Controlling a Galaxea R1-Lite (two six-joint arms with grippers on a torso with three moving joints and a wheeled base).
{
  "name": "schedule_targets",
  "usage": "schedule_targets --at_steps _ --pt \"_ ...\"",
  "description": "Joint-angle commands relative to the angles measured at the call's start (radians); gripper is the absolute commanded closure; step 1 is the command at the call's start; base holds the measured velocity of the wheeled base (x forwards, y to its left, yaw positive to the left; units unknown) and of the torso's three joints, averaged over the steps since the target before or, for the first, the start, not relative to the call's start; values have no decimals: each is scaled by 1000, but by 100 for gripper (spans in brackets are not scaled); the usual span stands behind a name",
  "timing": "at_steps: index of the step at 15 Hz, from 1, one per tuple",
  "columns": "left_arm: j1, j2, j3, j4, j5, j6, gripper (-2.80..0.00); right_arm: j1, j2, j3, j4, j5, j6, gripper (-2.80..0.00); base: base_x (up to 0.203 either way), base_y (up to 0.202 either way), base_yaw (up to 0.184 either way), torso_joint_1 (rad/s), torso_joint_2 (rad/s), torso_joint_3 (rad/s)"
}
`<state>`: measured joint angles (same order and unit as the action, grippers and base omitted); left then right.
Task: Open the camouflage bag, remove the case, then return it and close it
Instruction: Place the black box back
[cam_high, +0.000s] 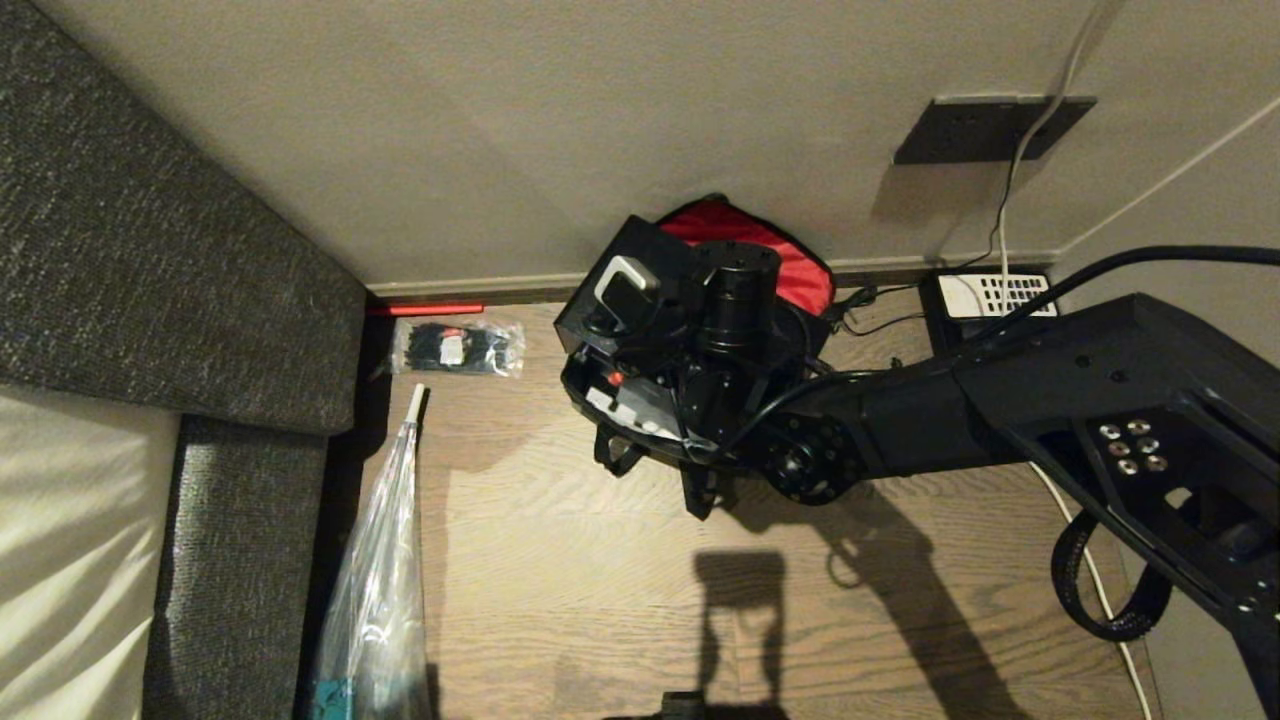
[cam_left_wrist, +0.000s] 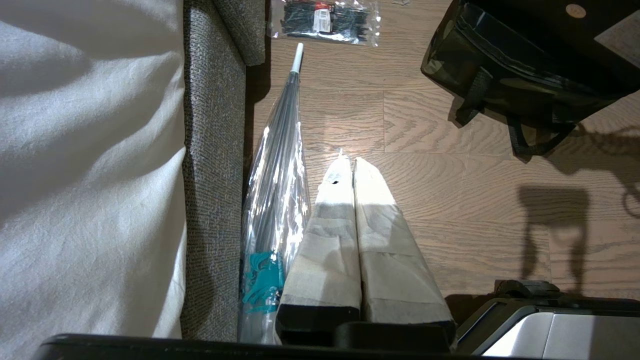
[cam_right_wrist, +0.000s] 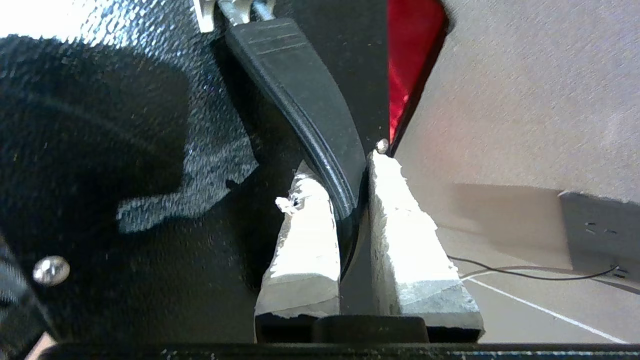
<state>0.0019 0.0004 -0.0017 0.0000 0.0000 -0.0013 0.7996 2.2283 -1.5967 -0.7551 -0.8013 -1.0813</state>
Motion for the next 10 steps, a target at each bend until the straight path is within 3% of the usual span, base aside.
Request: schedule_targets --at_steps 1,10 --pt "0 -3 0 0 0 0 0 -2 -17 41 -1 -4 -6 0 0 0 0 0 0 0" --pt "0 -3 0 0 0 0 0 -11 -61 77 5 -3 -5 0 0 0 0 0 0 0"
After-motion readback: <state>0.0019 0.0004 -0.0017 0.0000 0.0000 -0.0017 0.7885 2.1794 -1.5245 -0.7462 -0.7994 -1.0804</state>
